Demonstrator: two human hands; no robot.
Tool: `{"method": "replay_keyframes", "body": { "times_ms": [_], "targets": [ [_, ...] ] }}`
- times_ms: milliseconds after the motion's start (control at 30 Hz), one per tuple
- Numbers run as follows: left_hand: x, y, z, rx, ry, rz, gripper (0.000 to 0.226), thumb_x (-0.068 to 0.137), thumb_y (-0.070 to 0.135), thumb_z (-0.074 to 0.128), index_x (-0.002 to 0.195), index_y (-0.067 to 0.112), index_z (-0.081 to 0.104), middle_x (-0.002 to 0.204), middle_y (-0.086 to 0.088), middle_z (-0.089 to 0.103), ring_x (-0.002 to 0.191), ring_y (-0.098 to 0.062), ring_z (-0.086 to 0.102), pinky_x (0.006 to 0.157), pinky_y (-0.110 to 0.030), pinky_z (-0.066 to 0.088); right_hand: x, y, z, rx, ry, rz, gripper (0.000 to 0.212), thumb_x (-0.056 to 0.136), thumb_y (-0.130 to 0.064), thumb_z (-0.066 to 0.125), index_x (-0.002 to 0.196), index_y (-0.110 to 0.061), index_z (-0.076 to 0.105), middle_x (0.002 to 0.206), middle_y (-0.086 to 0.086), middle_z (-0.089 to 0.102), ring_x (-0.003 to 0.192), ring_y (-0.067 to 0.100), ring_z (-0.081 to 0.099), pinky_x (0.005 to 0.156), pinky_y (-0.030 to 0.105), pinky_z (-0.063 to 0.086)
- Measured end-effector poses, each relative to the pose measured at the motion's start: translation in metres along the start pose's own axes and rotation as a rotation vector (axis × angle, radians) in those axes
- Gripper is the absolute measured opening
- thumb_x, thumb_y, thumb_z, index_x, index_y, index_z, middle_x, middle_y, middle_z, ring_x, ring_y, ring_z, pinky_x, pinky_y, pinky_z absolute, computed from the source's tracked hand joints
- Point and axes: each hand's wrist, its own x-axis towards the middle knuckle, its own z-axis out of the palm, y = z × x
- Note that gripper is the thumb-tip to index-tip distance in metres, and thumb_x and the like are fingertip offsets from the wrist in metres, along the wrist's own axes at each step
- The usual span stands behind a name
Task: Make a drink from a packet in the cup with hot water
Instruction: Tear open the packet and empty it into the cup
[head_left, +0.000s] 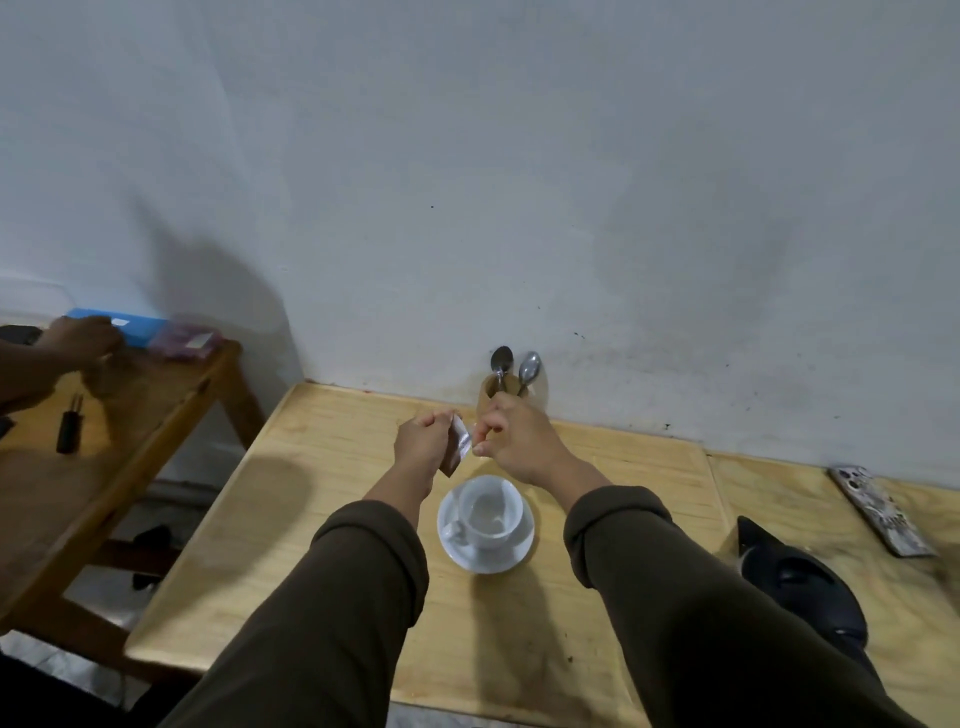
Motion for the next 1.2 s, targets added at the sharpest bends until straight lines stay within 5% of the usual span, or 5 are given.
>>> {"method": "replay_keyframes", "body": {
  "times_ms": [267, 433, 767, 967, 1200],
  "targets": [
    [0.002, -0.017, 0.004, 0.041, 0.024, -0.097, 0.019, 0.088, 0.021, 0.057, 0.096, 0.012, 0.072, 0.065, -0.009, 0.059, 0.054, -0.021, 0.051, 0.051, -0.025, 0.043, -0.021, 0.011, 0.002, -0.049, -0.064, 0.013, 0.016, 0.083, -0.004, 0.06, 0.073, -0.016, 0.056, 0.114, 0.0, 0.059, 0.102, 0.012, 0.05, 0.087, 0.023, 0.035],
    [-0.001, -0.023, 0.01, 0.216, -0.052, -0.123, 0.017, 0.087, 0.019, 0.062, 0.073, 0.009, 0.066, 0.061, -0.012, 0.058, 0.035, -0.016, 0.053, 0.053, -0.027, 0.051, -0.032, 0.016, 0.013, -0.058, -0.065, 0.065, 0.011, 0.084, -0.003, 0.052, 0.092, -0.008, 0.057, 0.082, 0.004, 0.058, 0.077, 0.024, 0.055, 0.073, 0.035, 0.048],
    [-0.002, -0.035, 0.024, 0.556, -0.053, -0.225, 0.023, 0.083, 0.025, 0.067, 0.074, 0.004, 0.063, 0.089, -0.013, 0.077, 0.092, -0.025, 0.073, 0.092, -0.032, 0.058, -0.054, 0.037, 0.049, -0.028, -0.07, 0.22, 0.03, 0.077, -0.016, 0.067, 0.107, -0.014, 0.062, 0.088, 0.001, 0.05, 0.08, 0.017, 0.048, 0.07, 0.024, 0.036],
    [-0.002, -0.023, 0.025, 0.463, -0.068, -0.309, 0.021, 0.09, 0.017, 0.059, 0.074, 0.002, 0.06, 0.062, -0.009, 0.067, 0.055, -0.017, 0.067, 0.057, -0.022, 0.059, -0.054, 0.047, 0.053, 0.05, 0.035, 0.314, 0.022, 0.087, -0.012, 0.058, 0.106, -0.012, 0.07, 0.087, 0.003, 0.056, 0.093, 0.022, 0.058, 0.077, 0.021, 0.038],
    [0.001, -0.024, 0.025, 0.476, -0.05, -0.206, 0.063, 0.097, 0.052, 0.032, 0.06, 0.008, 0.059, 0.072, -0.012, 0.074, 0.086, -0.029, 0.073, 0.095, -0.033, 0.054, -0.047, 0.055, 0.056, 0.164, 0.134, 0.421, 0.015, 0.087, -0.016, 0.061, 0.094, -0.01, 0.072, 0.088, 0.009, 0.067, 0.077, 0.015, 0.051, 0.068, 0.019, 0.034]
  ]
}}
